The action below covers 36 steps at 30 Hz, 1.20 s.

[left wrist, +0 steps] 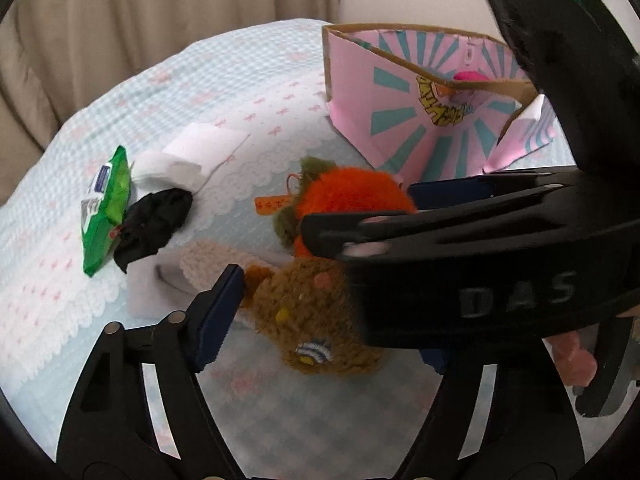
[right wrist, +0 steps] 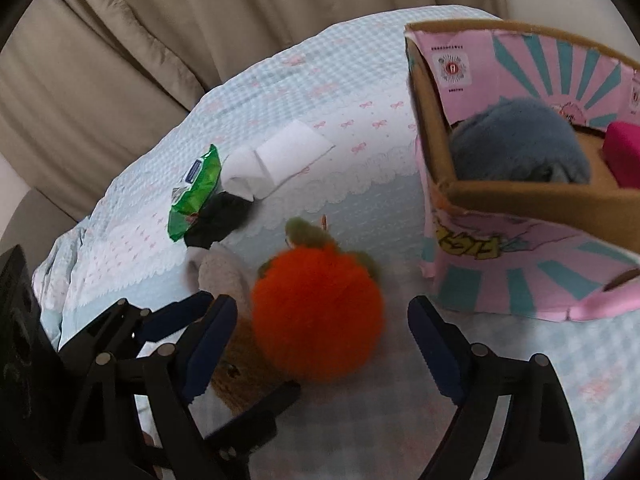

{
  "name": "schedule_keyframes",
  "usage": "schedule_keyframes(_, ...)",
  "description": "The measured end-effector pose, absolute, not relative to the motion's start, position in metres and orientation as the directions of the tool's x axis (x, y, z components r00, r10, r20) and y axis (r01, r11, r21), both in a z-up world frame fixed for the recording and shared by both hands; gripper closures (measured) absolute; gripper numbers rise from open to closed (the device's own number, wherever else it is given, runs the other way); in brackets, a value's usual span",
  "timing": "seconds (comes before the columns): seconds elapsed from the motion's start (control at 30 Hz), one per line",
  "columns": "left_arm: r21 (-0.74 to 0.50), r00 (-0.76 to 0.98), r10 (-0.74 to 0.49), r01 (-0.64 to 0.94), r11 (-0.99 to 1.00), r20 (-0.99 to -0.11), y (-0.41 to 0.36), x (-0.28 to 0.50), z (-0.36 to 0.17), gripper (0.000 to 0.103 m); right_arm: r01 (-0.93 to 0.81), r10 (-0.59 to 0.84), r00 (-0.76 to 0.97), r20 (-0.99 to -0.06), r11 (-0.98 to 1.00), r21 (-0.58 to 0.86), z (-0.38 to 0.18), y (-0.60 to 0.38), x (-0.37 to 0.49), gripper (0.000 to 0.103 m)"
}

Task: Organize soft objects
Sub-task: 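Grasp the brown plush bear with the left gripper while the right grasps the orange pompom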

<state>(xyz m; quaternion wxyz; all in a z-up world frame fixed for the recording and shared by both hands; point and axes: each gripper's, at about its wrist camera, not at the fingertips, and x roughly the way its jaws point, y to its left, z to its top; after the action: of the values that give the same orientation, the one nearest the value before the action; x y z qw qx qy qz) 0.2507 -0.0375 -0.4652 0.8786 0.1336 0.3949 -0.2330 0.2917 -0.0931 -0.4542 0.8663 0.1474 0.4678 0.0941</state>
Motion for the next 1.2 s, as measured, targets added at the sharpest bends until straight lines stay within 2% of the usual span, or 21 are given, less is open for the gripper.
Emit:
schedule_keyframes(0.1,0.076,0.586,-0.293,0.522,0.849,-0.756,-0.039,0.249,-0.468,0.033,-0.014,0.309,0.547,-0.778,0.933,0.360,-0.461,-0.090,0.297,0.020)
schedule_keyframes(0.17,0.097,0.590,-0.283,0.528,0.843,-0.756,-0.040,0.249,-0.470,0.034,-0.006,0.312,0.544,-0.779,0.930,0.368,-0.466,-0.090,0.301,0.031)
schedule_keyframes(0.33,0.163,0.608,-0.257,0.548,0.821,-0.751,-0.044,0.242,-0.475,0.040,0.017,0.303,0.539,-0.786,0.929,0.369,-0.476,-0.088,0.304,0.046)
schedule_keyframes(0.43,0.179,0.616,-0.256,0.553,0.814,-0.745,-0.044,0.239,-0.476,0.046,0.007,0.296,0.535,-0.791,0.935,0.355,-0.477,-0.088,0.303,0.065)
schedule_keyframes(0.47,0.183,0.618,-0.255,0.555,0.811,-0.744,-0.044,0.238,-0.476,0.048,0.003,0.297,0.531,-0.793,0.936,0.352,-0.477,-0.089,0.302,0.068)
schedule_keyframes(0.73,0.199,0.632,-0.257,0.557,0.806,-0.731,-0.037,0.232,-0.467,0.058,-0.024,0.288,0.552,-0.782,0.944,0.330,-0.465,-0.090,0.297,0.069)
schedule_keyframes(1.2,0.166,0.666,-0.244,0.489,0.856,-0.705,-0.016,0.216,-0.408,0.060,-0.035,0.273,0.603,-0.750,0.948,0.317,-0.407,-0.083,0.278,0.069)
